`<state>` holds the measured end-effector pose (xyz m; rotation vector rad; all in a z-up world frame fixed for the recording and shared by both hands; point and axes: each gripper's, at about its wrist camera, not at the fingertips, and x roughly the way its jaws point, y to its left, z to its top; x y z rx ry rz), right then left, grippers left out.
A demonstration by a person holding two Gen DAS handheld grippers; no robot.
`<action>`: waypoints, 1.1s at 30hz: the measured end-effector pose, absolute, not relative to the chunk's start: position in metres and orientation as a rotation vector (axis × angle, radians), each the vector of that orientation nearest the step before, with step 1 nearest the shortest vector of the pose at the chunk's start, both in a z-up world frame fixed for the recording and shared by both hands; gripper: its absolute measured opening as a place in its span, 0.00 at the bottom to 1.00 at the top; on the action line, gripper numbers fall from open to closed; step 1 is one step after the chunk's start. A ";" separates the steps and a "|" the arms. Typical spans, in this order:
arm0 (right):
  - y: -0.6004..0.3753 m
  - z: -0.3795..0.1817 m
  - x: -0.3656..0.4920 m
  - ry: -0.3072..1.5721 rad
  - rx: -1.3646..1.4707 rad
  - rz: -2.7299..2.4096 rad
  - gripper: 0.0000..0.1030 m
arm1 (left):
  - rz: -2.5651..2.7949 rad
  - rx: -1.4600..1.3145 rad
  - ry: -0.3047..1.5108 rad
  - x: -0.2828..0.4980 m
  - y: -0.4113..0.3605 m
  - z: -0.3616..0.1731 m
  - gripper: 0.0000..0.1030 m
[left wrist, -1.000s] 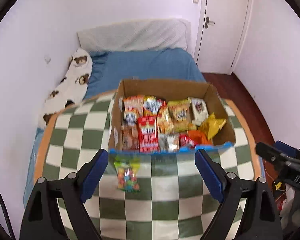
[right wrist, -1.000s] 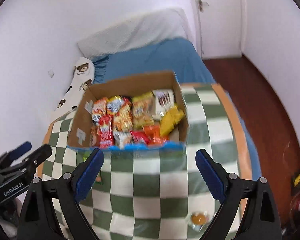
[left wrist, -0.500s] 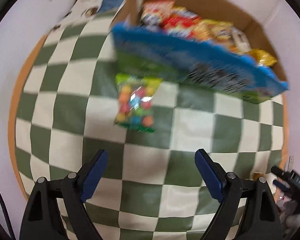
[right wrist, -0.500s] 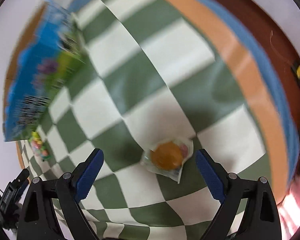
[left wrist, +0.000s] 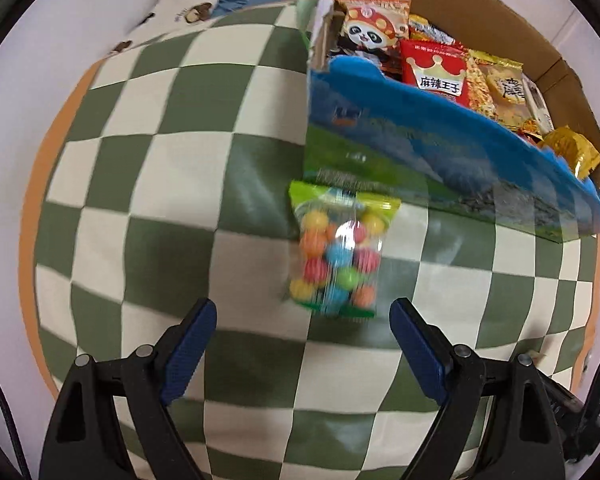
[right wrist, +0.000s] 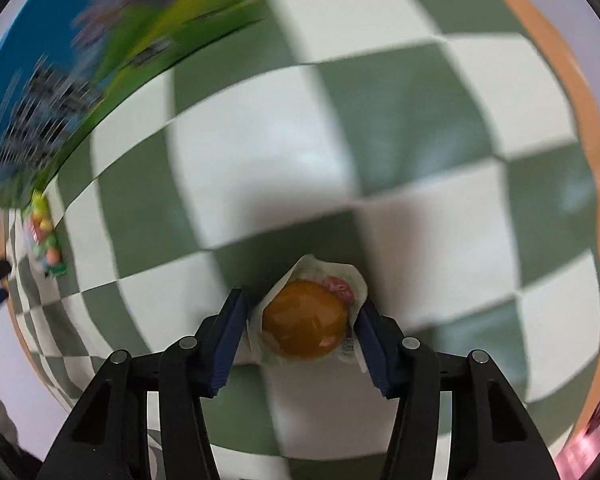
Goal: Organize snacks
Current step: 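Grasp the candy-ball bag with left tool while right tool grasps the wrapped egg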
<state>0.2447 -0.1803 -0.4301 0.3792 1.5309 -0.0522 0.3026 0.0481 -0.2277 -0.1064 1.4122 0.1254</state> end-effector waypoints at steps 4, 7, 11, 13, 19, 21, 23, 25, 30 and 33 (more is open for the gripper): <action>-0.151 -0.428 0.261 1.523 0.326 0.013 0.54 | 0.075 -0.115 1.456 0.322 0.043 -0.246 0.86; -0.140 -0.426 0.268 1.522 0.307 0.041 0.53 | 0.051 -0.102 1.487 0.331 0.036 -0.262 0.73; -0.137 -0.420 0.273 1.527 0.335 0.070 0.52 | 0.061 -0.116 1.493 0.330 0.036 -0.270 0.45; -0.145 -0.412 0.270 1.531 0.381 0.081 0.52 | 0.058 -0.128 1.493 0.321 0.037 -0.267 0.45; -0.168 -0.402 0.254 1.571 0.413 0.078 0.66 | 0.019 -0.203 1.568 0.261 0.034 -0.276 0.45; -0.160 -0.412 0.256 1.588 0.423 0.074 0.66 | -0.002 -0.220 1.606 0.238 0.026 -0.282 0.45; -0.164 -0.426 0.253 1.608 0.448 0.065 0.66 | -0.012 -0.227 1.633 0.223 0.020 -0.290 0.45; -0.162 -0.442 0.249 1.637 0.473 0.063 0.65 | -0.016 -0.231 1.638 0.213 0.015 -0.296 0.45; -0.144 -0.445 0.244 1.631 0.346 0.056 0.47 | -0.018 -0.197 1.643 0.208 0.004 -0.303 0.47; -0.130 -0.442 0.238 1.644 0.281 0.102 0.46 | -0.028 -0.175 1.655 0.206 0.002 -0.307 0.47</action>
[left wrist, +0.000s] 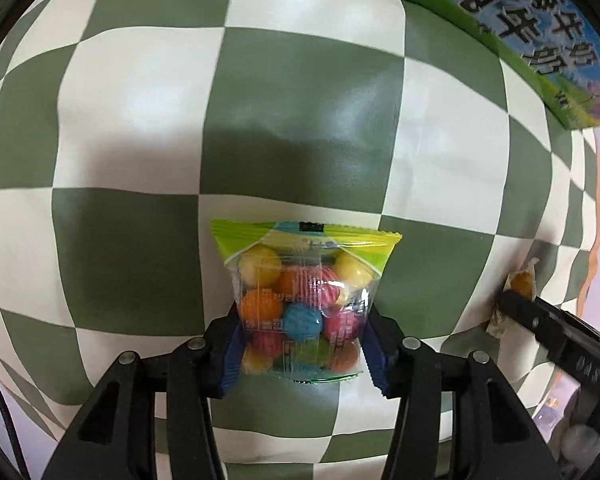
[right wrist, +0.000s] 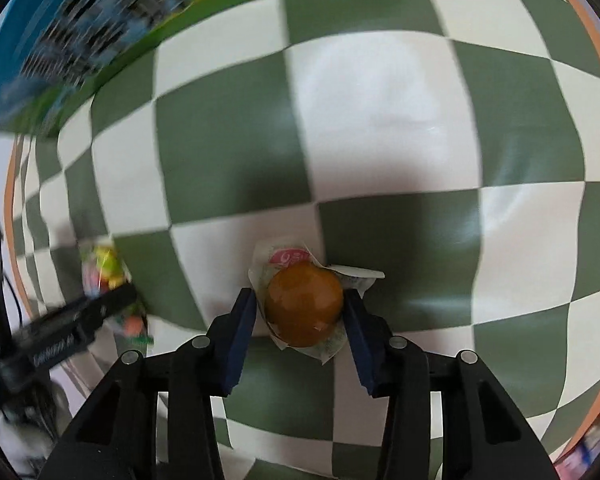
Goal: Organize snacks
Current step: 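Grasp the candy-ball bag with left tool while right tool grasps the wrapped egg, then carry the candy bag and egg into the box and open both tools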
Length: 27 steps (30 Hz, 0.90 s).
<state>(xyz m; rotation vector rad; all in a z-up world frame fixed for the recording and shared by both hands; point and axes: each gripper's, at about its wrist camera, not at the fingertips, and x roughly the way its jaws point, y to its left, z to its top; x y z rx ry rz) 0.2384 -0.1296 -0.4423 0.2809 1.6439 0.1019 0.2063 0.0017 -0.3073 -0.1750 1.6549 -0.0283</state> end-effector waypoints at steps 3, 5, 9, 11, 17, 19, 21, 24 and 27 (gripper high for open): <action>-0.116 -0.443 0.234 1.644 0.232 0.119 0.46 | -0.024 -0.168 1.660 0.210 -0.006 -0.308 0.48; -0.112 -0.445 0.234 1.651 0.228 0.115 0.48 | -0.023 -0.176 1.667 0.217 -0.014 -0.310 0.48; -0.110 -0.450 0.233 1.649 0.248 0.102 0.48 | -0.014 -0.192 1.661 0.228 0.002 -0.314 0.48; -0.108 -0.451 0.232 1.648 0.238 0.096 0.48 | -0.011 -0.186 1.659 0.226 0.001 -0.314 0.48; -0.106 -0.451 0.234 1.628 0.191 0.086 0.46 | -0.002 -0.175 1.654 0.227 0.008 -0.311 0.45; -0.101 -0.447 0.230 1.610 0.164 0.088 0.46 | -0.011 -0.186 1.657 0.226 0.005 -0.305 0.44; -0.100 -0.441 0.227 1.595 0.162 0.096 0.45 | -0.034 -0.196 1.667 0.225 0.007 -0.305 0.44; -0.103 -0.428 0.223 1.569 0.205 0.117 0.45 | -0.066 -0.188 1.662 0.221 0.005 -0.295 0.44; -0.104 -0.407 0.222 1.530 0.236 0.151 0.45 | -0.104 -0.184 1.633 0.223 0.001 -0.273 0.44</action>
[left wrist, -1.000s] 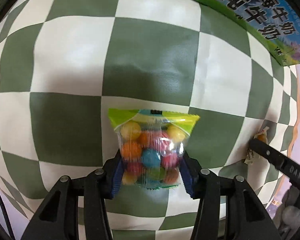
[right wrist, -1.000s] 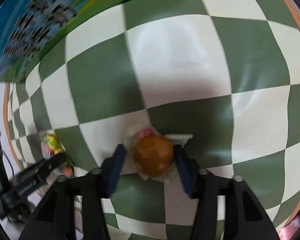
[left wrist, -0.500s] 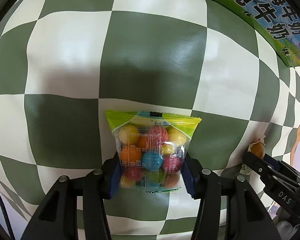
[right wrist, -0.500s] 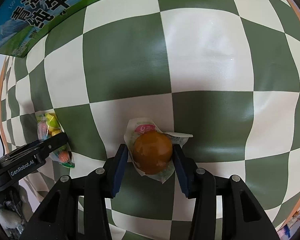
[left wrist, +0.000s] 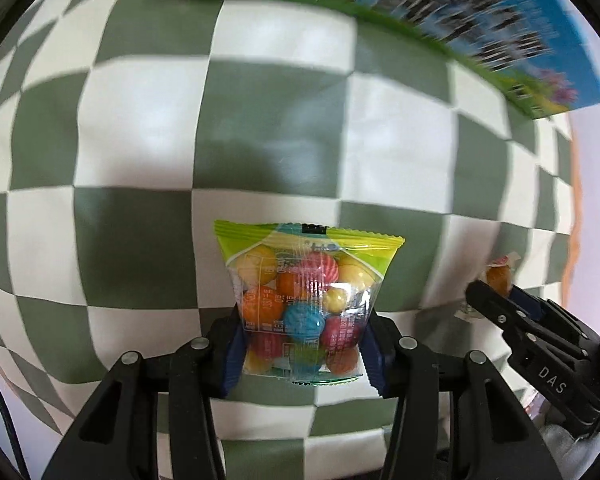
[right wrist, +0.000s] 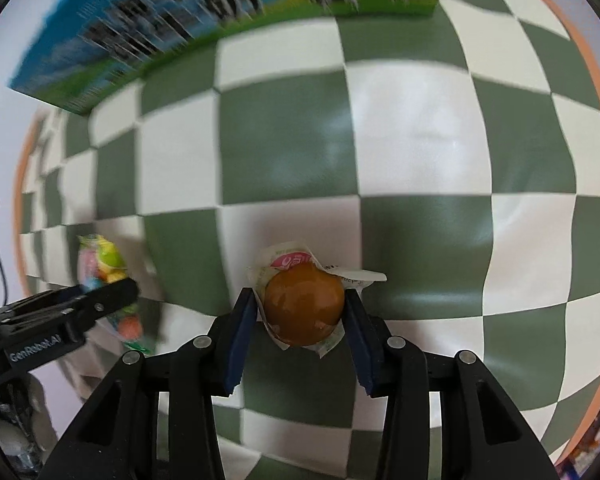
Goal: Organize snacks
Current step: 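Carry the candy bag and egg into the box and open both tools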
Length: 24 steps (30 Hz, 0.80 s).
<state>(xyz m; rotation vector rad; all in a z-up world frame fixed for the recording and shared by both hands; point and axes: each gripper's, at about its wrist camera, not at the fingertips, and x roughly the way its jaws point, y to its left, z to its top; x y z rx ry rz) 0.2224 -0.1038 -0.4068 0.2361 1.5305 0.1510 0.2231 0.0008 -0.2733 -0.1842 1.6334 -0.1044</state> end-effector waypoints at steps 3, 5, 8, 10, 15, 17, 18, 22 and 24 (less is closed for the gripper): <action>-0.101 -0.372 0.226 1.471 0.257 0.204 0.45 | -0.151 -0.208 1.587 0.231 -0.002 -0.242 0.44; -0.099 -0.339 0.233 1.416 0.260 0.248 0.45 | -0.185 -0.216 1.533 0.244 -0.005 -0.214 0.44; -0.101 -0.297 0.253 1.344 0.273 0.291 0.45 | -0.222 -0.230 1.459 0.270 -0.003 -0.173 0.44; -0.105 -0.266 0.276 1.293 0.280 0.308 0.45 | -0.231 -0.223 1.416 0.293 -0.006 -0.151 0.44; -0.114 -0.223 0.341 1.195 0.250 0.288 0.45 | -0.180 -0.172 1.341 0.359 0.007 -0.116 0.45; -0.119 -0.222 0.369 1.195 0.227 0.258 0.45 | -0.156 -0.167 1.354 0.378 0.011 -0.126 0.45; -0.122 -0.224 0.381 1.206 0.208 0.241 0.45 | -0.141 -0.170 1.363 0.388 0.013 -0.135 0.45; -0.136 -0.255 0.421 1.303 0.172 0.172 0.46 | -0.084 -0.169 1.426 0.417 0.019 -0.163 0.48; -0.143 -0.270 0.430 1.335 0.161 0.130 0.51 | -0.074 -0.178 1.474 0.425 0.022 -0.183 0.55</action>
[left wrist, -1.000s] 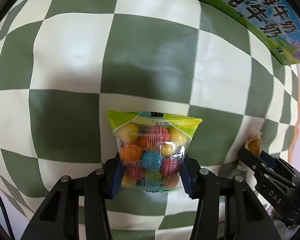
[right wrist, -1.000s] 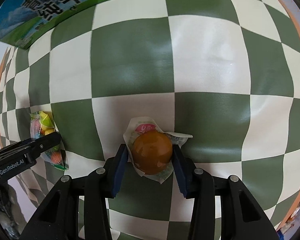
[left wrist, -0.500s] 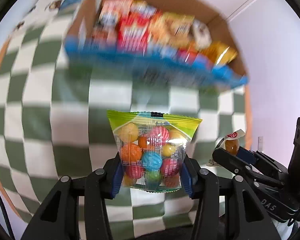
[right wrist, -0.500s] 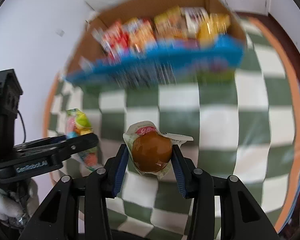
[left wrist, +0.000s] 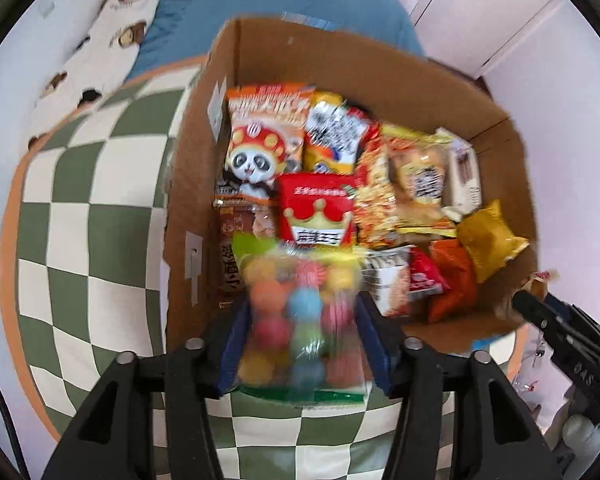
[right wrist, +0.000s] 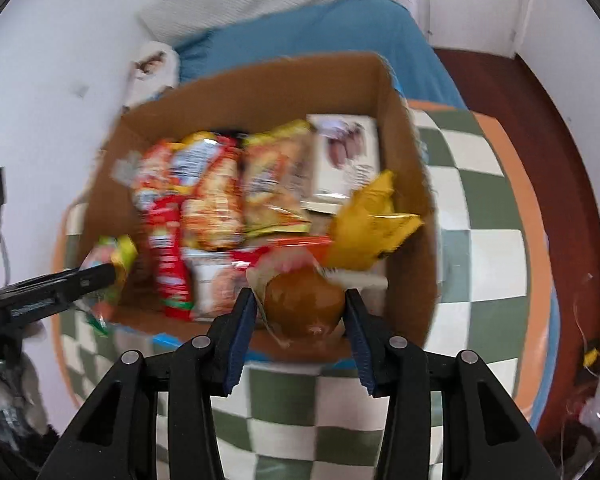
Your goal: Organize snacks
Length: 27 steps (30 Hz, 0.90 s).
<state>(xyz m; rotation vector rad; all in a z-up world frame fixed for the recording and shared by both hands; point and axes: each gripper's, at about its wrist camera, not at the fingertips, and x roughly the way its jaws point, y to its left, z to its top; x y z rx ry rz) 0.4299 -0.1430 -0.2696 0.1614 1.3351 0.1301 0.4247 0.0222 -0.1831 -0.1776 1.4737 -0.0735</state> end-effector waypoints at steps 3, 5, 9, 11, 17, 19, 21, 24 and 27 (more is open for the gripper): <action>-0.151 -0.282 0.436 1.352 0.163 0.085 0.92 | -0.052 -0.169 1.491 0.430 0.025 -0.187 0.83; -0.151 -0.285 0.436 1.346 0.154 0.085 0.92 | -0.053 -0.166 1.483 0.429 0.024 -0.185 0.85; -0.147 -0.290 0.438 1.359 0.131 0.078 0.94 | -0.034 -0.146 1.475 0.426 0.019 -0.188 0.90; -0.144 -0.291 0.438 1.357 0.116 0.072 0.94 | -0.025 -0.143 1.467 0.424 0.017 -0.189 0.92; -0.137 -0.286 0.433 1.324 0.092 0.050 0.94 | -0.008 -0.102 1.419 0.416 0.009 -0.186 0.96; -0.135 -0.283 0.431 1.317 0.080 0.045 0.95 | -0.001 -0.083 1.394 0.412 0.007 -0.181 0.99; -0.133 -0.278 0.428 1.302 0.074 0.043 0.95 | 0.007 -0.073 1.374 0.409 0.006 -0.174 0.99; -0.130 -0.267 0.423 1.271 0.058 0.046 0.95 | -0.002 -0.093 1.345 0.403 0.005 -0.162 0.99; -0.128 -0.251 0.414 1.228 0.056 0.052 0.95 | -0.005 -0.096 1.296 0.393 0.003 -0.143 0.99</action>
